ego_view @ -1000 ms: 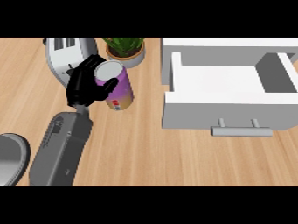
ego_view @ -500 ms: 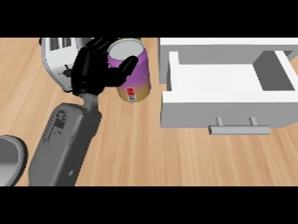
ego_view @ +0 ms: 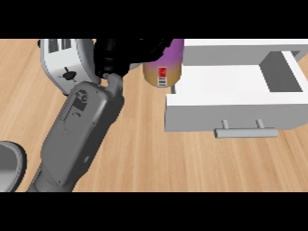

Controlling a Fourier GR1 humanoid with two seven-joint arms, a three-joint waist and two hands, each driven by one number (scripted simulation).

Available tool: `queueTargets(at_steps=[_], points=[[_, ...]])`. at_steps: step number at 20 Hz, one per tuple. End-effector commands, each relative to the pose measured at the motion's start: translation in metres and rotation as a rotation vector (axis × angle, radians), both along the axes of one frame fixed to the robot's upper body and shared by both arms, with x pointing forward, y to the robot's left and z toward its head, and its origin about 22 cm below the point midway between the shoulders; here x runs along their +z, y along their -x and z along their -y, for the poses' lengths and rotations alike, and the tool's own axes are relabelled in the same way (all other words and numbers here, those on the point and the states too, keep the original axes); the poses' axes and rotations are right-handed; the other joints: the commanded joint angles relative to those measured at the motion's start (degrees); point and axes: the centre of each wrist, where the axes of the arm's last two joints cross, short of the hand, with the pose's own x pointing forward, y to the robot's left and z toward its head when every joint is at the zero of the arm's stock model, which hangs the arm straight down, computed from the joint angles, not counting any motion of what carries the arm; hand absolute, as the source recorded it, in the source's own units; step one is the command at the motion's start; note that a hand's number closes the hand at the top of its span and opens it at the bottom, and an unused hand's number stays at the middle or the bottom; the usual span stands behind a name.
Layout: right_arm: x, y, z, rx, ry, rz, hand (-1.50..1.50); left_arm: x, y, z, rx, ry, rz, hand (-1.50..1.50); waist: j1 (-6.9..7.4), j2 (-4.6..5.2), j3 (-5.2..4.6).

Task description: Pick up the can, place it into the drawer and close the drawer

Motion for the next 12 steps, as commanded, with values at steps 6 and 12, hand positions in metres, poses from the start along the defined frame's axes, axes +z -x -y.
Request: queueTargets(at_steps=[6,12], points=[[0.003,-0.01,-0.007,0.004,-0.005,0.015,-1.5,0.016,-0.019,0.042,0.005,-0.023,0.008,1.5,-0.49,0.21,0.0],[0.023,-0.014,-0.003,0.03,-0.004,0.02,-1.5,0.032,-0.035,0.064,0.012,-0.05,0.0,1.5,-1.66,0.43,-0.01]])
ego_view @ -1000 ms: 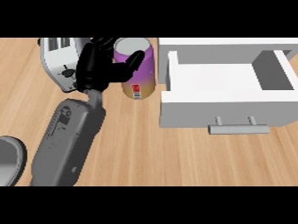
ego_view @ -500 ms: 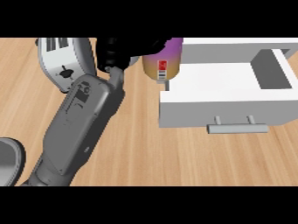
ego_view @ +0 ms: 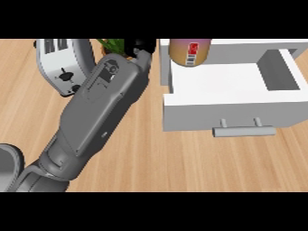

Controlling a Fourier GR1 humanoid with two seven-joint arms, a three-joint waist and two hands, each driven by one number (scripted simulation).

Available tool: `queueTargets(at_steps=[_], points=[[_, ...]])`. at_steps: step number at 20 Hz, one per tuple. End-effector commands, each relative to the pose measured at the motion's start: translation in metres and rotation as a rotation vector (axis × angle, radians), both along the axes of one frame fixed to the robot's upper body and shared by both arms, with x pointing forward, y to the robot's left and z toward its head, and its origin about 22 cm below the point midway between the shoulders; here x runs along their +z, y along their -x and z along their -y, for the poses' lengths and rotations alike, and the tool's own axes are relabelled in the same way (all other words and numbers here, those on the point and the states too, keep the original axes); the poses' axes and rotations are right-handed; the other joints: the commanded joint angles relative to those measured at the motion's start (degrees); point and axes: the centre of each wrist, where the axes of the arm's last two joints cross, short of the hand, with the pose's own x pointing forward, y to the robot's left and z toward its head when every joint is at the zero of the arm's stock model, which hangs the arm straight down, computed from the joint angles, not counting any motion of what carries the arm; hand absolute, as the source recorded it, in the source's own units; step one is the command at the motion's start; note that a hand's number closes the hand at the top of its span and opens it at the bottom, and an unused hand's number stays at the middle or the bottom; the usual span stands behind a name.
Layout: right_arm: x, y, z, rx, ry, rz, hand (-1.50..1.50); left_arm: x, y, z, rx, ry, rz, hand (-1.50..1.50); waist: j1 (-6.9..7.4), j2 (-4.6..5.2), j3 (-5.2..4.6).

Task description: Pick up the can, place it into the drawer and close the drawer

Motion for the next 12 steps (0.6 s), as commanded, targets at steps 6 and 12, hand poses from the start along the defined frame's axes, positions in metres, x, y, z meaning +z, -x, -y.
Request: queueTargets(at_steps=[6,12], points=[[0.001,0.008,-0.009,0.009,0.003,0.0,-1.5,0.016,-0.012,0.028,-0.008,-0.012,-0.02,1.5,-0.7,0.02,0.01],[-0.004,-0.008,-0.011,0.024,0.015,0.006,-1.5,0.025,-0.008,0.053,-0.005,-0.052,-0.033,1.5,-1.95,0.32,0.07]])
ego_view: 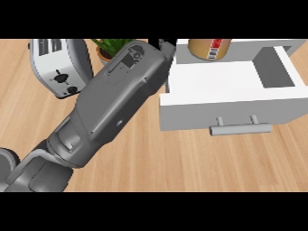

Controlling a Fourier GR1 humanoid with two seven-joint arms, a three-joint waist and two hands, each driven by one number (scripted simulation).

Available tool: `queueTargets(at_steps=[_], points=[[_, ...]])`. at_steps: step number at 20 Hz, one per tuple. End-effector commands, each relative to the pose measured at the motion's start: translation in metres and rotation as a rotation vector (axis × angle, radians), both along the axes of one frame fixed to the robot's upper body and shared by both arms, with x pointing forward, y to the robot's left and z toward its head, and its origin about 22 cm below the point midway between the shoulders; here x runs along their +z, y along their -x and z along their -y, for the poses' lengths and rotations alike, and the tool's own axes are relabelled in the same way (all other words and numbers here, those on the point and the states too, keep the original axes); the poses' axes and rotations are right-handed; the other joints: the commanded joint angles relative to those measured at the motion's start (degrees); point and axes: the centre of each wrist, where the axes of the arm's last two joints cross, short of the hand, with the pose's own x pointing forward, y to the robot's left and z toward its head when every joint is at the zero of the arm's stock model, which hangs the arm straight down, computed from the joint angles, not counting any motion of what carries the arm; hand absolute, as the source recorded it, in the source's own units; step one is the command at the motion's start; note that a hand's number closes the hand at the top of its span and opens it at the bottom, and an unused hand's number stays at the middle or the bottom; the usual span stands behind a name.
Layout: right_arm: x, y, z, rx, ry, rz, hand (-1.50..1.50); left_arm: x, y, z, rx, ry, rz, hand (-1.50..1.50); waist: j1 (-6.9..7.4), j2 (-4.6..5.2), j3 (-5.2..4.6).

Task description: Pick up the can, place it into the drawer and close the drawer

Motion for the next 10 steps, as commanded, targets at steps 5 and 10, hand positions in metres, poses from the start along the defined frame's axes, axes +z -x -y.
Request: queueTargets(at_steps=[5,10], points=[[0.004,-0.009,0.005,0.005,0.007,0.015,-1.5,-0.02,-0.009,0.002,0.028,-0.045,-0.029,1.5,-0.46,0.32,0.03],[0.008,-0.012,-0.003,0.03,-0.003,0.006,-1.5,-0.03,0.0,0.012,0.045,-0.059,-0.045,1.5,-1.99,0.4,0.05]])
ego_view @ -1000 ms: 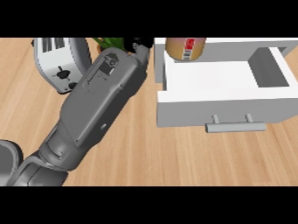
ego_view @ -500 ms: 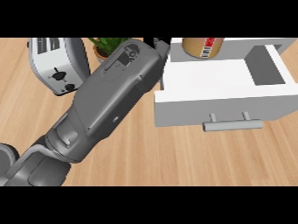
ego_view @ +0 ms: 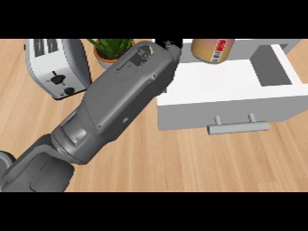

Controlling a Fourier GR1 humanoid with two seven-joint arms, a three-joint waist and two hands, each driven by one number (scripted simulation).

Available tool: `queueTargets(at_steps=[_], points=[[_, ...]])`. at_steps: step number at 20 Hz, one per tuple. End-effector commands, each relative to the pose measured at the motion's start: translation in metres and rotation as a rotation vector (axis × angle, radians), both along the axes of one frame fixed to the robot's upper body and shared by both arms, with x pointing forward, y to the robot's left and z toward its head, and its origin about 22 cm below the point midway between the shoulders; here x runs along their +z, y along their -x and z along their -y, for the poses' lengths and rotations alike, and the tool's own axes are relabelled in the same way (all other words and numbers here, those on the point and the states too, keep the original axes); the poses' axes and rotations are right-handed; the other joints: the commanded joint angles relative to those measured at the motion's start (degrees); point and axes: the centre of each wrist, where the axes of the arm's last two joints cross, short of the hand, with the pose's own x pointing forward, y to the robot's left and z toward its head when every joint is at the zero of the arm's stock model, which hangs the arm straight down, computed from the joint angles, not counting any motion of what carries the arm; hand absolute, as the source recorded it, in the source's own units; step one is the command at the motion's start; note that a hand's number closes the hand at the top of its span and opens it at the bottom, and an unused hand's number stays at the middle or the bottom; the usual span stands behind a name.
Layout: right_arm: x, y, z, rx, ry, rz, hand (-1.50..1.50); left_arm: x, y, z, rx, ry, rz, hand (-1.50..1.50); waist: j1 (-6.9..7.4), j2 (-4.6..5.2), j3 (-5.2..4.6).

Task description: Pick up the can, place it into the drawer and close the drawer

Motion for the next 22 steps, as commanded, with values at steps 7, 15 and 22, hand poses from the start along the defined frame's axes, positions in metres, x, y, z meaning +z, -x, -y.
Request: queueTargets(at_steps=[7,15,22], points=[[0.013,0.003,0.01,0.007,0.016,-0.003,-1.5,-0.028,0.001,0.001,0.049,-0.063,-0.032,-1.5,-1.09,0.12,0.0],[0.009,-0.011,-0.004,0.03,0.015,-0.003,-1.5,-0.032,-0.001,0.002,0.125,-0.082,-0.043,-1.5,-1.61,0.52,0.03],[0.008,-0.011,-0.001,0.013,0.001,0.01,-1.5,-0.048,0.0,-0.003,0.116,-0.081,-0.022,-1.5,-1.05,0.48,0.0]])
